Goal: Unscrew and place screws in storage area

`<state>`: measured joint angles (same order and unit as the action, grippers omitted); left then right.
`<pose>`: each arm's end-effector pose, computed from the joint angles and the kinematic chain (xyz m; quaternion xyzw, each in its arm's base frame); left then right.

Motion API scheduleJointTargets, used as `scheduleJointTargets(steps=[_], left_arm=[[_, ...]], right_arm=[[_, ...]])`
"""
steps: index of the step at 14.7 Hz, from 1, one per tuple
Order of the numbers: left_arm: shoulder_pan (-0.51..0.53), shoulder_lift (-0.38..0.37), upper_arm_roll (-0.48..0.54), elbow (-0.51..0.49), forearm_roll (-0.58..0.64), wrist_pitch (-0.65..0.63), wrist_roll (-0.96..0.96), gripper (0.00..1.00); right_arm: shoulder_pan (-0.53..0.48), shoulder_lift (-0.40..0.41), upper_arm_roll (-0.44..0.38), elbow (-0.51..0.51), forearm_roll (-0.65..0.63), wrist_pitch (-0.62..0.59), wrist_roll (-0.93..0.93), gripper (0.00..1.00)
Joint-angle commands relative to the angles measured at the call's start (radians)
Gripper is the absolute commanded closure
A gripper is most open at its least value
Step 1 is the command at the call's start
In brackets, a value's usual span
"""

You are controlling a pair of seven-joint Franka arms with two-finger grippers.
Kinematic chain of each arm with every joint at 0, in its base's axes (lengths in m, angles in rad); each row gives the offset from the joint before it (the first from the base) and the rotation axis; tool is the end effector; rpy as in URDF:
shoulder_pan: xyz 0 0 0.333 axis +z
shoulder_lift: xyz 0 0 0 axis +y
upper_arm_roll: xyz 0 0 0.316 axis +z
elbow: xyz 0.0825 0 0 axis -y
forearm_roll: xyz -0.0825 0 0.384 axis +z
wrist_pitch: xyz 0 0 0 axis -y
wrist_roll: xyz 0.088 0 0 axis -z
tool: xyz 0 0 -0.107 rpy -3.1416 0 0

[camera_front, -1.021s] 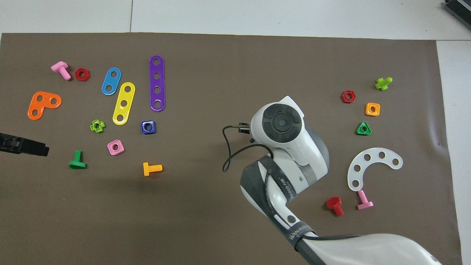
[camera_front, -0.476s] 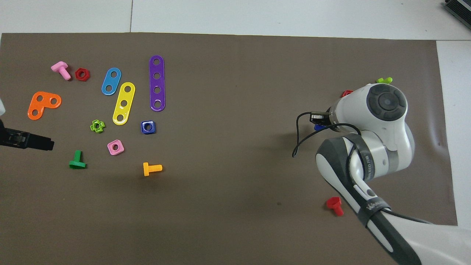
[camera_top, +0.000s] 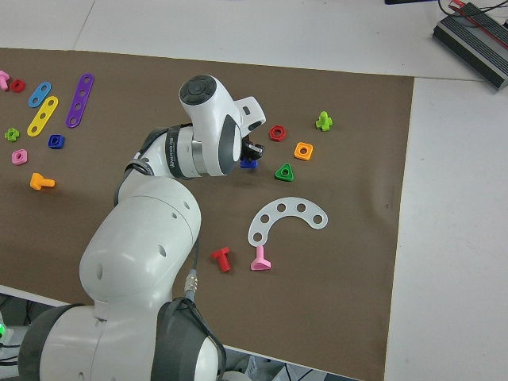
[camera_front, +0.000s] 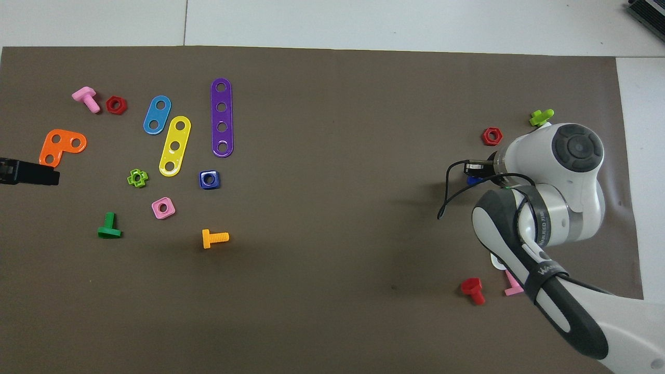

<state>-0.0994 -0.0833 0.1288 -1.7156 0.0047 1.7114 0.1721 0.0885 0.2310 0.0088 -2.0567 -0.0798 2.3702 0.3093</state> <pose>0.5403 0.0191 0.6134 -0.9967 0.0715 -0.0393 0.0009 0.5902 0.0565 0.3322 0.9957 -0.0785 0.0460 0.0191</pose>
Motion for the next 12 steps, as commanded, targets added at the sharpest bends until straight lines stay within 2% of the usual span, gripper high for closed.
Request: scheduleJointTargets(steps=[1, 4, 5, 6, 7, 9, 11, 12], left_arm=[[-0.013, 0.085, 0.008, 0.161, 0.012, -0.097, -0.036, 0.00], [-0.010, 0.132, 0.005, 0.276, -0.011, -0.226, -0.092, 0.00], [-0.005, 0.138, 0.003, 0.299, -0.012, -0.246, -0.109, 0.00], [0.004, 0.132, -0.009, 0.303, -0.014, -0.260, -0.117, 0.00], [0.021, 0.129, -0.032, 0.304, -0.014, -0.271, -0.118, 0.00], [0.087, 0.122, -0.127, 0.304, -0.011, -0.291, -0.161, 0.00], [0.153, 0.109, -0.231, 0.300, 0.000, -0.286, -0.233, 0.00], [0.159, 0.099, -0.251, 0.283, -0.002, -0.254, -0.253, 0.00]], right_arm=[[-0.021, 0.005, 0.014, -0.022, 0.014, 0.055, -0.019, 1.00], [-0.030, 0.013, 0.014, -0.045, 0.014, 0.095, -0.021, 1.00], [-0.030, 0.013, 0.014, -0.046, 0.014, 0.098, -0.022, 0.93], [-0.027, 0.013, 0.014, -0.043, 0.014, 0.096, -0.022, 0.34], [-0.024, 0.010, 0.013, -0.040, 0.014, 0.096, -0.015, 0.15], [-0.027, -0.007, 0.013, -0.033, 0.014, 0.083, -0.012, 0.06], [-0.029, -0.054, 0.013, -0.030, 0.015, 0.049, -0.012, 0.04], [-0.029, -0.083, 0.013, -0.002, 0.015, -0.009, -0.012, 0.04]])
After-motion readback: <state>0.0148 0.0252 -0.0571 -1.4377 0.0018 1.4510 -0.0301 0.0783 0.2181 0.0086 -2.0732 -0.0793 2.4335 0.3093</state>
